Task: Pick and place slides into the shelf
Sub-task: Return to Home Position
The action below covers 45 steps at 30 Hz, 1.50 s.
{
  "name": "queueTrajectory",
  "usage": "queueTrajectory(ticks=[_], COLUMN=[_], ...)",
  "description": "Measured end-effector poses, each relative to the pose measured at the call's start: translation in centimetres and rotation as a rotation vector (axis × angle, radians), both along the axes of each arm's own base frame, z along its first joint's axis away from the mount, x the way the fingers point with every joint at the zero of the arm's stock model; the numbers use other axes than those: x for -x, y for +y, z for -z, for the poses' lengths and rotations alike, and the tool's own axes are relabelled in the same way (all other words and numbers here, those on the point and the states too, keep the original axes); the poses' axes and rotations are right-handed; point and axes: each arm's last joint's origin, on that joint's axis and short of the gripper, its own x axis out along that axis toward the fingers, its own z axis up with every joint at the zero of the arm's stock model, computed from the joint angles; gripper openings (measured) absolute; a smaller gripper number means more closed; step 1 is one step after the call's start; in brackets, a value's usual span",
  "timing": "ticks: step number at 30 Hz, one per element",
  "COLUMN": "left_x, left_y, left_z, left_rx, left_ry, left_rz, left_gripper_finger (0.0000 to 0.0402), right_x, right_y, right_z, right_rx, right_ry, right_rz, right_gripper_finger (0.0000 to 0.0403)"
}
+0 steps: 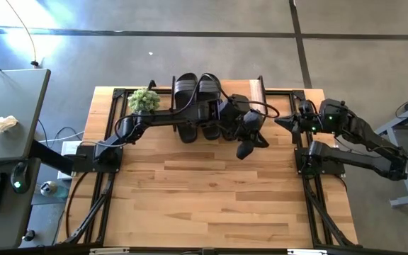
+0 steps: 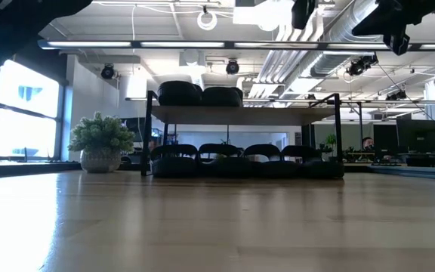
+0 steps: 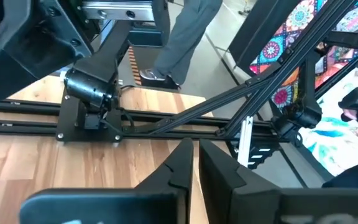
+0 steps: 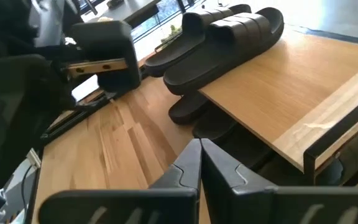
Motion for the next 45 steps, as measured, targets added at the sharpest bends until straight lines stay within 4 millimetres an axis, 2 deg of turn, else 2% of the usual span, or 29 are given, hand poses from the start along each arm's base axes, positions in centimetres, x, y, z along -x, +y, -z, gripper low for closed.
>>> queueTrajectory(ticks=[4,7,11,15,19,24,31,34,38,45], left_x=[0.3,1.3,3.7,6.4,9.1,11.7,15.7,18.0,21.1,26.2], left_y=[0.7,2.3,4.3,5.2,4.8,4.1,2.7,2.5,2.3,1.0], left_z=[0.2,0.1,-1.9,-4.4,-7.4,-10.6,-16.6,-18.6,-20.2,-21.8], left_rx=[-0.009,-0.006,-0.029,-0.079,-0.16,-0.209,-0.236,-0.272,-0.31,-0.324], left_ry=[0.022,0.077,0.106,0.12,0.094,0.024,-0.25,-0.305,-0.31,-0.261], left_rz=[0.004,-0.026,-0.069,-0.106,-0.143,-0.158,-0.204,-0.288,-0.365,-0.438], left_gripper_finger=[0.0015,0.0003,0.0004,0.0002,0.0001,0.0001,0.0,0.0,0.0,0.0], right_x=[0.2,0.5,1.2,1.7,1.9,1.8,2.7,3.2,3.5,3.9], right_y=[0.2,0.4,0.7,0.9,1.0,1.3,1.7,1.9,2.1,2.2], right_z=[-0.1,-0.2,-0.4,-0.5,-1.1,-3.8,-7.2,-8.2,-8.7,-9.2], right_rx=[0.012,0.016,0.04,0.066,0.129,0.28,0.453,0.498,0.418,0.404], right_ry=[-0.013,-0.031,-0.054,-0.074,-0.13,-0.386,-0.713,-0.821,-0.904,-0.944], right_rz=[-0.039,-0.057,-0.062,-0.061,-0.077,-0.152,-0.148,-0.153,-0.158,-0.168], right_gripper_finger=[0.0,0.0,0.0,0.0,0.0,0.0,0.0,0.0,0.0,0.0])
